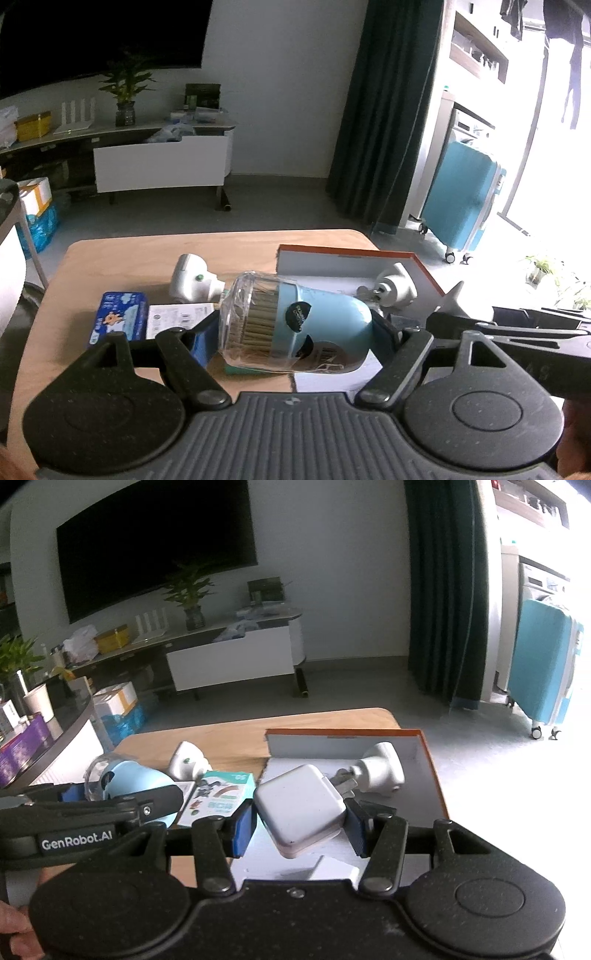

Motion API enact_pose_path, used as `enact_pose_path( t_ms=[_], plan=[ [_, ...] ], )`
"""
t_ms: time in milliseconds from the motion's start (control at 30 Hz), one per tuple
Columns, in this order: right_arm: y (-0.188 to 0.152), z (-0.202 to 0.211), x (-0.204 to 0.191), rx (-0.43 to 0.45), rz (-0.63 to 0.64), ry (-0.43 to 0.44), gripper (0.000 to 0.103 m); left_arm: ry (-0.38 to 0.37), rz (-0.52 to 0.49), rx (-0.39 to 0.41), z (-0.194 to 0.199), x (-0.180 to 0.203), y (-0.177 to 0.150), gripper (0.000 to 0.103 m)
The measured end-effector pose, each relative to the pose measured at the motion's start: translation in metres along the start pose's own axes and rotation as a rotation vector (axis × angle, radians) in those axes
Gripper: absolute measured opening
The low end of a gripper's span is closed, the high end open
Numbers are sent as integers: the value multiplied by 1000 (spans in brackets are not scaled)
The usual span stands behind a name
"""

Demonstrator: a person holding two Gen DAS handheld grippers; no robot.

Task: Organize rigid objects
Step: 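Carry the toothpick jar and white charger over the foam tray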

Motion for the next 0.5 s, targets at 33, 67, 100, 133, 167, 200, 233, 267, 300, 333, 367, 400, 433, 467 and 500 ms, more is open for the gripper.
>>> enact_pose_path(
  t_ms=[33, 67, 100, 133, 167, 200, 233, 267, 300, 333, 367, 400, 433, 467, 500],
  plan=[
    [0, 0, 2, 2, -5, -4, 62, -2, -3, -1, -1, 2, 0, 81],
    [0, 0, 4, 2, -8, -7, 62, -4, -5, -2, -2, 3, 1, 81],
    [0, 0, 6, 3, -11, -10, 62, -7, -6, -3, -4, 5, 1, 81],
    [1, 0, 7, 4, -14, -13, 62, -10, -8, -6, -5, 6, 1, 81],
    [1, 0, 9, 4, -18, -15, 62, -13, -10, -8, -6, 8, 1, 81],
    [1, 0, 10, 4, -21, -18, 62, -15, -13, -10, -7, 9, 1, 81],
    [1, 0, 11, 5, -24, -20, 62, -17, -16, -12, -8, 10, 1, 81],
    [1, 0, 13, 6, -26, -21, 62, -19, -19, -13, -9, 11, 2, 81],
    [1, 0, 14, 6, -28, -23, 62, -22, -21, -14, -9, 12, 2, 81],
    [2, 0, 15, 7, -31, -24, 62, -23, -22, -14, -10, 13, 2, 81],
    [2, -1, 16, 7, -33, -26, 62, -24, -23, -14, -10, 14, 3, 81],
    [2, -1, 17, 7, -34, -28, 62, -25, -26, -15, -12, 15, 4, 81],
    [2, -1, 17, 8, -36, -30, 62, -27, -28, -16, -12, 16, 4, 81],
    [2, -1, 19, 8, -39, -31, 62, -29, -29, -16, -13, 17, 4, 81],
    [2, -2, 20, 9, -40, -33, 62, -30, -31, -16, -14, 18, 4, 81]
  ],
)
Point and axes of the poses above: each gripper's, at about its wrist camera, not at the fingertips, and z roughly against the way its jaws point, x to its right, y to its top, the point moved 1 cm from there along -z, roughly the way its jaws point, and after that the axes turned 7 degrees about -x, right-handed, at the moved point
